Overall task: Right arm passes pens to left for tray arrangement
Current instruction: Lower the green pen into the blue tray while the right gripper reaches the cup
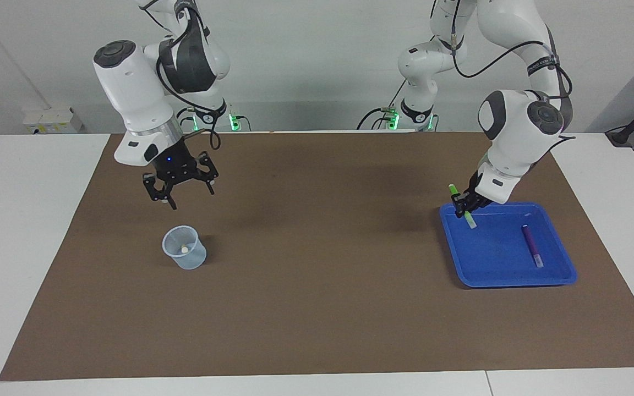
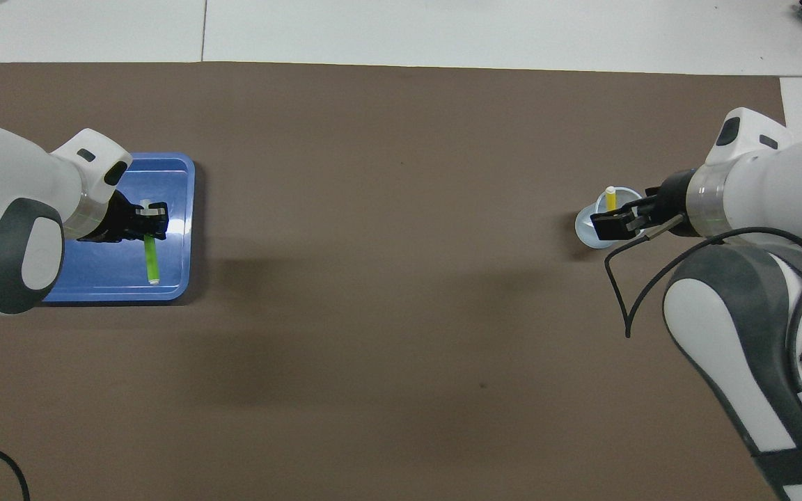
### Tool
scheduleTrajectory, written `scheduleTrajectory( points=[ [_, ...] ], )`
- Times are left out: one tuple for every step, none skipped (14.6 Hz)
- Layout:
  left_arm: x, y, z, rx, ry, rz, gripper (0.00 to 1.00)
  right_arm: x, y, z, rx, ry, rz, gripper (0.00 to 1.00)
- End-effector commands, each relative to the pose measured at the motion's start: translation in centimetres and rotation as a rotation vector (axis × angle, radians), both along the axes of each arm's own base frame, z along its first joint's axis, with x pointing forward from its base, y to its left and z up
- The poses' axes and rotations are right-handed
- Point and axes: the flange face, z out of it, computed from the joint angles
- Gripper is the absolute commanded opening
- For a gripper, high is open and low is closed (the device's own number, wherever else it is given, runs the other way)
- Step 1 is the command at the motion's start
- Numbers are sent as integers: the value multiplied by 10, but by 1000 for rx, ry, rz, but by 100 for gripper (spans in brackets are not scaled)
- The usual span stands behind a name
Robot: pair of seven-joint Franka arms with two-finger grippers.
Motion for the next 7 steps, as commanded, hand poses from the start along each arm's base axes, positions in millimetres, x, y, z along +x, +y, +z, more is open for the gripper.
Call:
scheduleTrajectory(
  points=[
    [26,31,-21,29,-26,-98,0,18,-15,-20,8,-13,46,92],
    [30,34,-24,51,-33,-113,0,22,-17,-21,3,-10,51,90],
    [33,36,-26,67,-37,-125,0,26,-20,-21,-17,-10,67,87],
    [34,36,-26,68,-37,-126,0,36,-25,-27,-49,8,92,85],
    [38,39,-28,66,-41,-121,0,46,-29,-26,-75,56,118,83],
    [43,52,-33,68,-46,-109,0,56,-35,-24,-80,105,119,81],
    [48,57,-38,83,-47,-119,0,64,-41,-22,-76,149,95,81]
  ],
)
